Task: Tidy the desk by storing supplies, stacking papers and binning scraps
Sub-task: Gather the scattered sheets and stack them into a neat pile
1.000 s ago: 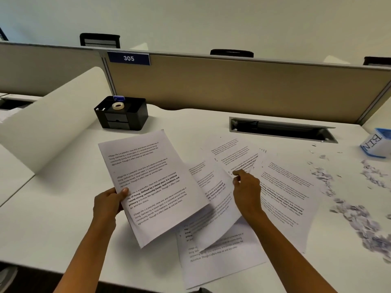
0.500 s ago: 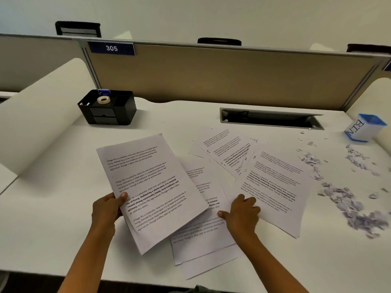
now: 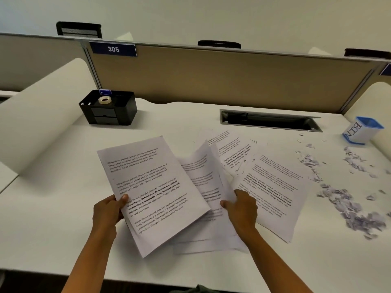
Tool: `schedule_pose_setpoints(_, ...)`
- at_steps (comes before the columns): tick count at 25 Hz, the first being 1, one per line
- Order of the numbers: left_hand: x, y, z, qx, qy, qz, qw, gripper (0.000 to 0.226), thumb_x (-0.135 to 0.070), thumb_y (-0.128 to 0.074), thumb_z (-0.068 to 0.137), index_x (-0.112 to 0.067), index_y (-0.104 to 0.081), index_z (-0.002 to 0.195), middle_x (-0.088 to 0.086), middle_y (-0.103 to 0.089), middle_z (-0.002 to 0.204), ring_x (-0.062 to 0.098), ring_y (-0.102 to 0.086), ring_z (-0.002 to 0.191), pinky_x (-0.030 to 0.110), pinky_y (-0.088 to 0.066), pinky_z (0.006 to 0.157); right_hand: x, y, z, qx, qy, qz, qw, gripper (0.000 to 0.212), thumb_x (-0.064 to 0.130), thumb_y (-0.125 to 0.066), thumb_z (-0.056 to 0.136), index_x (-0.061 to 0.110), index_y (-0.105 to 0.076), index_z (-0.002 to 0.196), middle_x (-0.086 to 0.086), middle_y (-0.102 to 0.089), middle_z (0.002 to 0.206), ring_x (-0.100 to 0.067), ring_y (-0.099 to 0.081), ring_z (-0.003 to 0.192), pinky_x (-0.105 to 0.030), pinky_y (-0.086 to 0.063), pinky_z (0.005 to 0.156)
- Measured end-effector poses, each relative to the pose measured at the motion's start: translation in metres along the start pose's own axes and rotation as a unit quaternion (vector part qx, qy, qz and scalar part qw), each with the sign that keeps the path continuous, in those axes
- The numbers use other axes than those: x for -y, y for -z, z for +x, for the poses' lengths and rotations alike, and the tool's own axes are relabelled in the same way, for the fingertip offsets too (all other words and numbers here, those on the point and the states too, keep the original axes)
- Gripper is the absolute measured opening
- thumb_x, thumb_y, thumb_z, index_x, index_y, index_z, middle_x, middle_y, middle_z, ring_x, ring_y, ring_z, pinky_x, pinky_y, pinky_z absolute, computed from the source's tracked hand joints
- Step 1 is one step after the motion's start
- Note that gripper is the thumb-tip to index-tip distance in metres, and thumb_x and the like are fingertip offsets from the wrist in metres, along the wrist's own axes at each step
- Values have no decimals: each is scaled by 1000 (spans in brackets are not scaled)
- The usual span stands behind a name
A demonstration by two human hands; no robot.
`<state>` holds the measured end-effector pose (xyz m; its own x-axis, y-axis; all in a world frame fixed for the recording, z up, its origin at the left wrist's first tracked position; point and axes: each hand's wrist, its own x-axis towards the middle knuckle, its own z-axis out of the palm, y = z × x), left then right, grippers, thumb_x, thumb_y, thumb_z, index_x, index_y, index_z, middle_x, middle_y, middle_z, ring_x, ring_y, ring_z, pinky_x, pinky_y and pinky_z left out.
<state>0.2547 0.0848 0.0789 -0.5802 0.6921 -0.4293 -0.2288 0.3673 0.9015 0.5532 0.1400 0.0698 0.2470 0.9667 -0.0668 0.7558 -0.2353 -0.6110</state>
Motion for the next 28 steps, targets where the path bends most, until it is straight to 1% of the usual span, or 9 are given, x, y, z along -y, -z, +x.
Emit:
schedule_pose_setpoints(3, 1, 3, 1, -8, -5, 3, 1000, 33, -7, -61, 87, -1, -57, 119, 15, -65, 107, 33, -63, 84, 46, -51, 85, 9, 12, 9, -48, 34, 53, 997, 26, 24, -70, 81, 6, -63, 98, -10, -69, 102, -27, -66, 89, -45, -56, 83)
schedule_pose_setpoints(8, 1, 1, 1, -12, -15, 10, 1000, 28, -8, -61, 87, -5, -61, 115, 13, -66, 104, 33, -64, 85, 50, -50, 91, 37, 60, 11, -198, 190, -39, 961, 18, 11, -68, 81, 2, -61, 95, -15, -69, 88, -32, -68, 68, -33, -56, 59)
schedule_pose_setpoints(12, 0, -13, -2, 0, -22, 24, 999, 19, -10, -61, 87, -9, -63, 106, 12, -68, 96, 34, -66, 83, 51, -52, 87, 65, 99, -2, -220, 216, 2, 951, 23, 11, -68, 80, 4, -60, 100, -16, -69, 95, -34, -67, 67, -37, -57, 65)
schedule_pose_setpoints(14, -1, -21, -4, 14, -27, 31, 999, 19, -10, -61, 87, -9, -63, 105, 12, -69, 95, 34, -66, 83, 50, -53, 85, 74, 112, -2, -173, 197, 49, 964, 21, 10, -63, 85, 5, -60, 105, -14, -68, 105, -33, -65, 77, -40, -55, 80)
schedule_pose_setpoints(16, -2, -29, -5, 28, -27, 33, 999, 18, -10, -61, 87, -9, -64, 104, 12, -70, 93, 33, -67, 82, 48, -54, 84, 78, 114, 11, -60, 134, 104, 984, 24, 11, -59, 89, 6, -58, 113, -11, -64, 114, -30, -62, 88, -42, -49, 92)
schedule_pose_setpoints(18, -5, -37, -8, 46, -27, 31, 998, 15, -9, -61, 87, -10, -65, 101, 11, -70, 90, 32, -67, 80, 44, -55, 81, 73, 102, 29, 54, 70, 139, 986, 31, 13, -58, 90, 7, -55, 121, -10, -62, 120, -31, -60, 101, -45, -47, 98)
schedule_pose_setpoints(20, -7, -45, -11, 62, -30, 30, 997, 14, -8, -61, 87, -10, -66, 100, 11, -71, 89, 31, -68, 79, 38, -55, 73, 62, 82, 40, 125, 38, 168, 977, 33, 14, -59, 89, 8, -56, 121, -11, -63, 119, -30, -61, 102, -46, -49, 95)
schedule_pose_setpoints(25, -11, -55, -14, 104, -43, 36, 993, 21, -13, -59, 89, -6, -65, 109, 13, -72, 94, 31, -69, 82, 43, -57, 74, 41, 47, 42, 152, 27, 178, 972, 36, 32, -55, 91, 9, -53, 118, -9, -62, 115, -25, -61, 99, -40, -52, 85)
schedule_pose_setpoints(28, -16, -62, -19, 127, -75, 38, 988, 19, -13, -56, 91, -8, -64, 107, 11, -70, 99, 28, -68, 84, 37, -56, 70, 39, 40, 38, 181, 3, 244, 953, 33, 29, -55, 91, 14, -42, 118, -6, -56, 117, -23, -58, 101, -35, -50, 83)
